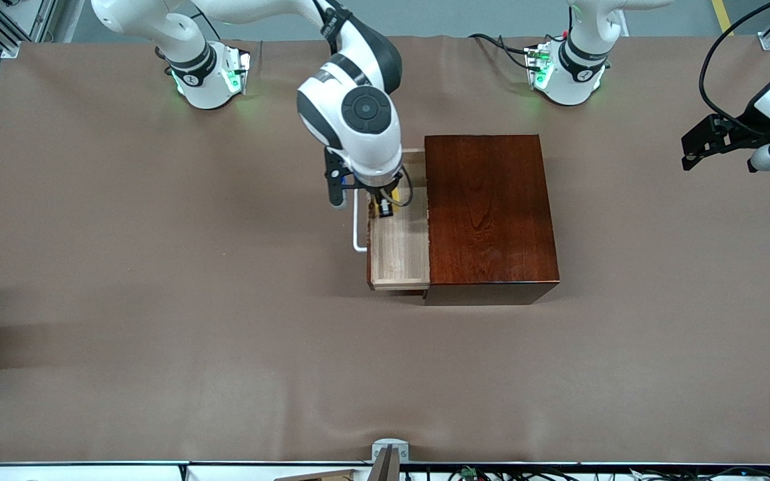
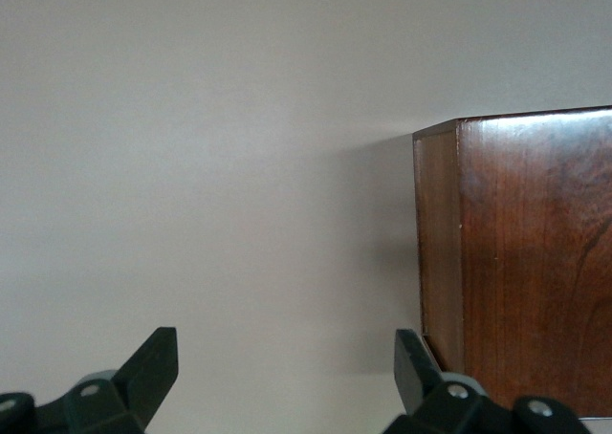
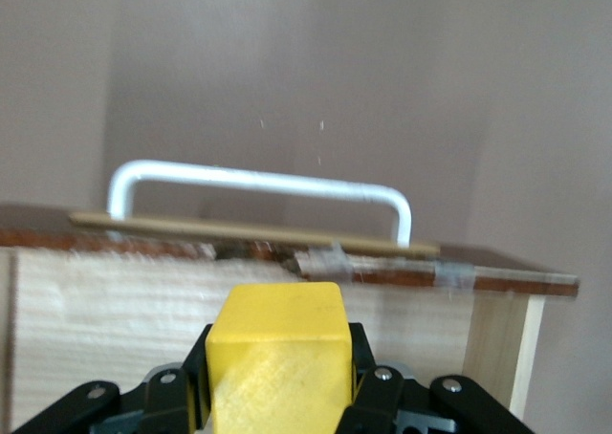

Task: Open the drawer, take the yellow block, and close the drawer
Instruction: 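Lower the right gripper and close it on the yellow cube, then lift the yellow cube out and carry it away from the box, then lower the cube with the right gripper while the left gripper reaches the drawer, then release the cube and retract the right gripper while the left gripper aligns, then push the drawer front into the box with the left gripper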

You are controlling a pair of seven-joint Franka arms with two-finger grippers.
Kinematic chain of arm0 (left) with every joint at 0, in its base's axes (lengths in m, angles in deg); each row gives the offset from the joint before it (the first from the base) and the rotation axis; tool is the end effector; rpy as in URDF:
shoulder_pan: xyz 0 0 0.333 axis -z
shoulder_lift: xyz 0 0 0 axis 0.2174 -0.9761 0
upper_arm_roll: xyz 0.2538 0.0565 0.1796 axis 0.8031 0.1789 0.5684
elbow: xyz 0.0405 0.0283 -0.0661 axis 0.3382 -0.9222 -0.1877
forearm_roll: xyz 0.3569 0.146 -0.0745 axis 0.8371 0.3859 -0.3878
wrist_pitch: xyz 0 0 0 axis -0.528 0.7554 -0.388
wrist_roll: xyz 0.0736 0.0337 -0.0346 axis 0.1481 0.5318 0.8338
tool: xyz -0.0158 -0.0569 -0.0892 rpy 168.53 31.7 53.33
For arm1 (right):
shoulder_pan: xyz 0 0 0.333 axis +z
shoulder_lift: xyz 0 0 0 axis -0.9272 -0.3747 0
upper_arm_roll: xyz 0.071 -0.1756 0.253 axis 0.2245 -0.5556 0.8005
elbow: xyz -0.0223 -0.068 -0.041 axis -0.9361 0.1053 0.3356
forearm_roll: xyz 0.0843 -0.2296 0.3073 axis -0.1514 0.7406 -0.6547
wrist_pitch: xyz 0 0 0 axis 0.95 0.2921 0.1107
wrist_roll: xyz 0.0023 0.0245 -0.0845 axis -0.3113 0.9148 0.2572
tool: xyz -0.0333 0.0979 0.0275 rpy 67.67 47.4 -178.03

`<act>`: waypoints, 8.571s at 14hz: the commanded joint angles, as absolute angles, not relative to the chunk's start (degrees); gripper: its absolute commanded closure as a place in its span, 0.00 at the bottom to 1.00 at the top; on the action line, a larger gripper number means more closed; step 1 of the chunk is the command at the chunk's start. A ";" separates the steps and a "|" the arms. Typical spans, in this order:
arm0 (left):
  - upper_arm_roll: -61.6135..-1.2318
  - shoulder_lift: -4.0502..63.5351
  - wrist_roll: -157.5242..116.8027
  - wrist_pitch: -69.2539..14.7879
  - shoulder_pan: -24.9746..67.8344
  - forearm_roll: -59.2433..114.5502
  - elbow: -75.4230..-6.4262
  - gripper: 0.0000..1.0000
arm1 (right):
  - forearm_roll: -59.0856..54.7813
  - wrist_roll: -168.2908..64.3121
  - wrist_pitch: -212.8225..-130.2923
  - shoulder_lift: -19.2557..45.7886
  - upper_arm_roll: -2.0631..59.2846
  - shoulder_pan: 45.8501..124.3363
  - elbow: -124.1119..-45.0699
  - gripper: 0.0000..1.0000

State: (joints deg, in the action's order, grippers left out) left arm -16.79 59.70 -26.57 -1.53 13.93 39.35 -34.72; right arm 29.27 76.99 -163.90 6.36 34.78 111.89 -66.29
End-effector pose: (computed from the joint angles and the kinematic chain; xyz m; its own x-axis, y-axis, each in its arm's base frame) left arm 0.5313 -0.0428 0.6401 0.9958 -0.0834 0.0385 -0.0814 -0.9953 -0.0518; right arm 0.4954 0.4967 0.3922 0.1496 -0.9876 -0.0475 -0.9829 -0.1537 0.1014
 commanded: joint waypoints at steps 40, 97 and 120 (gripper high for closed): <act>-19.51 27.08 31.16 -17.45 44.71 44.01 -18.56 0.00 | 37.68 -45.81 -188.28 22.14 24.13 66.59 -109.93 1.00; -6.86 3.51 84.19 -30.58 72.59 44.12 -2.21 0.00 | 31.80 -58.79 -128.27 34.36 32.92 65.02 -64.32 0.00; -6.15 3.86 91.93 -7.72 64.15 43.50 -3.44 0.00 | 31.79 -62.25 -128.01 35.94 32.13 66.59 -65.90 0.00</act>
State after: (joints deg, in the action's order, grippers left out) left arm -7.03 4.08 92.84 -9.84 65.41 41.40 -3.20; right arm 31.99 -62.20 -127.72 35.25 32.33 66.37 -65.22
